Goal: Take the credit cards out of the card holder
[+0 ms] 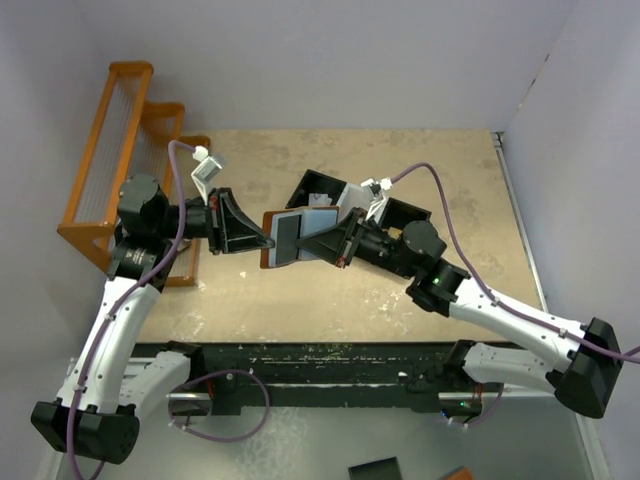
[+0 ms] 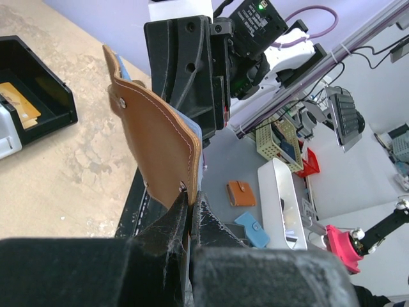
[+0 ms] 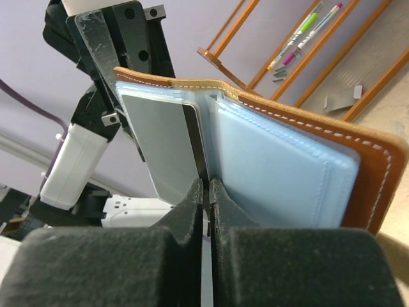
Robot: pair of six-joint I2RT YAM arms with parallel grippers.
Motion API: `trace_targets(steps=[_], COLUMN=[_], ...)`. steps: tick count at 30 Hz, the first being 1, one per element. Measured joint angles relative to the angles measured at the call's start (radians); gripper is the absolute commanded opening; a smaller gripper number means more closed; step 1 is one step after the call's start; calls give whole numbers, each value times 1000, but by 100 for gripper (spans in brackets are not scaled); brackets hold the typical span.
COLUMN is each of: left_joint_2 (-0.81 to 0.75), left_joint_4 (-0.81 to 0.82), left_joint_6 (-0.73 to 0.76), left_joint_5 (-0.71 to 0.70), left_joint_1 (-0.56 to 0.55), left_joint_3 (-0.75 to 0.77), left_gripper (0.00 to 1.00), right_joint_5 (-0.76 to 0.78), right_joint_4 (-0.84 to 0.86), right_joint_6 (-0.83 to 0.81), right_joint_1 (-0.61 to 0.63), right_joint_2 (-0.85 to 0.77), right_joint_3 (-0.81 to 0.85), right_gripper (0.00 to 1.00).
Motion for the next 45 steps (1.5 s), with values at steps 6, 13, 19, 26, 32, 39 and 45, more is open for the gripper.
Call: trace_targets(steps=[6, 13, 19, 26, 32, 39, 45], left_joint_2=[-4, -3, -1, -1, 4, 6, 6], left_joint_4=[0, -1, 0, 0, 0, 0, 3], left_joint_6=[-6, -8, -24, -26, -27, -35, -44], left_joint_5=[15, 23, 24, 26, 25, 25, 24], left_joint_1=[1, 0, 0, -2, -2, -6, -6], left_joint_3=[0, 0, 0, 0, 0, 0, 0], left_gripper=[0, 0, 0, 0, 0, 0, 0], right_joint_5=[-30, -47, -69, -72, -69, -68, -68], right_joint_4=[69, 147, 211, 249, 256, 256, 223], right_joint_6=[27, 56, 71, 87, 91, 93, 89], right_joint_1=[-4, -4, -4, -4, -4, -5, -15], right_joint_2=[-28, -78, -86, -96, -146, -173, -196], right_joint_3=[-53, -112, -138, -164, -198, -223, -223], right_gripper=[0, 0, 0, 0, 0, 0, 0])
